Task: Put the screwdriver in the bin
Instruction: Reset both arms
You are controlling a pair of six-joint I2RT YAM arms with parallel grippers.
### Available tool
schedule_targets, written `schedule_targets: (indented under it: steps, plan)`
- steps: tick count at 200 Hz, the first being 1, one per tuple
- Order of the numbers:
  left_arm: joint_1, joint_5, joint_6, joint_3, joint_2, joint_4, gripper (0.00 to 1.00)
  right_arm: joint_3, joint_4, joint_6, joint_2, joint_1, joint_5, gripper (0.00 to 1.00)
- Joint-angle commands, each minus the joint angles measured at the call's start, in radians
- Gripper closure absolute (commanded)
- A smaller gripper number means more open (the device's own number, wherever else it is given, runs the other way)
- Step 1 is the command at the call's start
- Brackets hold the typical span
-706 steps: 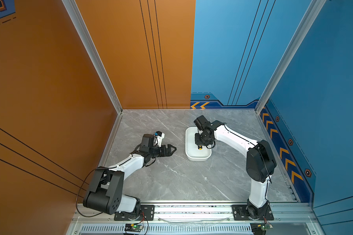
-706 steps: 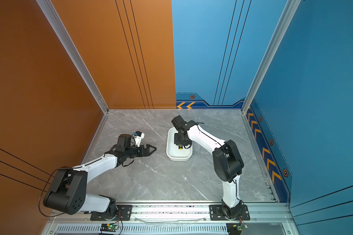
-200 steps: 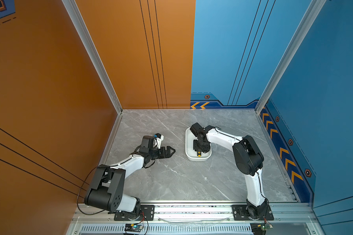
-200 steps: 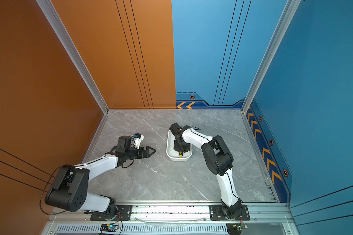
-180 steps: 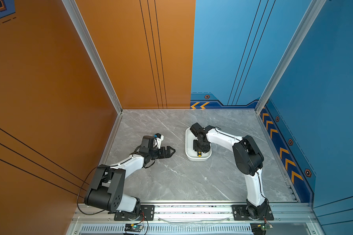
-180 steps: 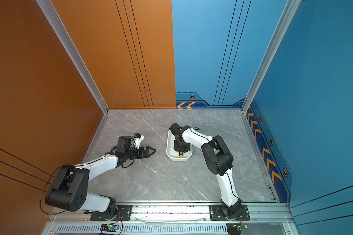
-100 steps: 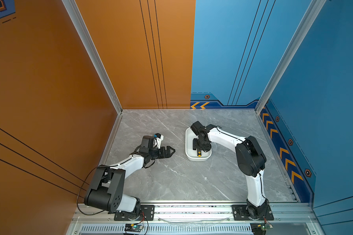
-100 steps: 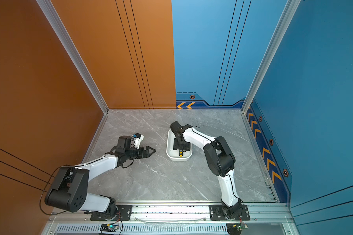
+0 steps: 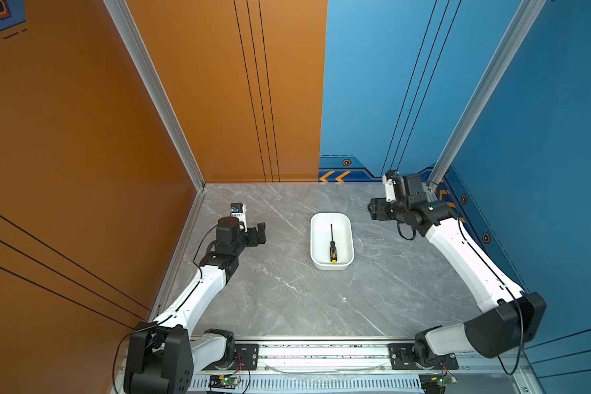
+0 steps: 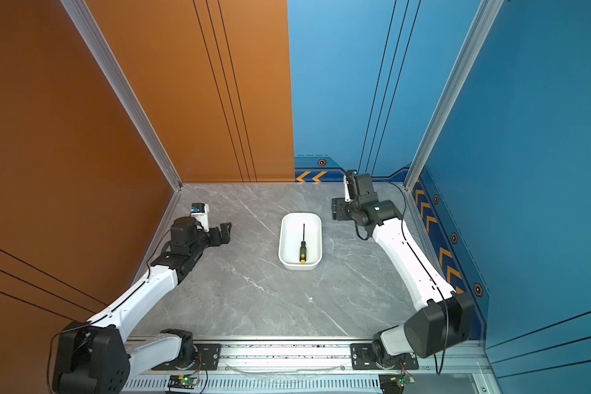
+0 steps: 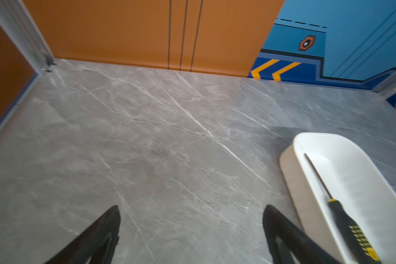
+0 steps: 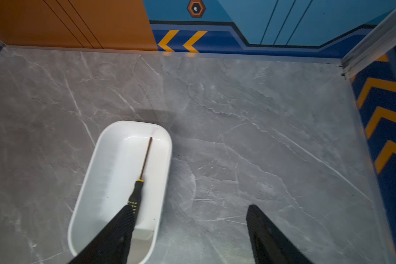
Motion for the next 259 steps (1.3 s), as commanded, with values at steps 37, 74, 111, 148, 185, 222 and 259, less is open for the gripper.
schedule_targets:
  steps: [37, 74, 111, 148, 185, 222, 259]
  plan:
    - [0.122, -0.118, 0.082, -0.209, -0.004, 0.328, 0.02, -0.622, 0.865, -0.124, -0.116, -0.134, -0.065, 0.19]
    - [0.13, -0.11, 0.087, -0.277, 0.041, 0.424, 0.02, -0.772, 1.039, -0.146, -0.042, -0.134, 0.048, 0.19]
    - [0.154, -0.056, 0.062, -0.359, 0.165, 0.672, 0.02, -0.933, 1.406, -0.116, 0.096, -0.154, 0.14, 0.2]
    - [0.151, -0.027, 0.102, -0.352, 0.259, 0.763, 0.02, -0.977, 1.53, -0.073, 0.165, -0.208, 0.077, 0.2]
    - [0.138, 0.007, 0.131, -0.318, 0.386, 0.804, 0.02, -0.956, 1.536, -0.042, 0.186, -0.238, 0.046, 0.12]
    - [0.107, -0.046, 0.154, -0.297, 0.414, 0.816, 0.02, -0.951, 1.512, -0.045, 0.18, -0.235, 0.053, 0.0]
    - [0.096, -0.082, 0.158, -0.299, 0.412, 0.816, 0.02, -0.954, 1.524, -0.052, 0.182, -0.225, 0.074, 0.0]
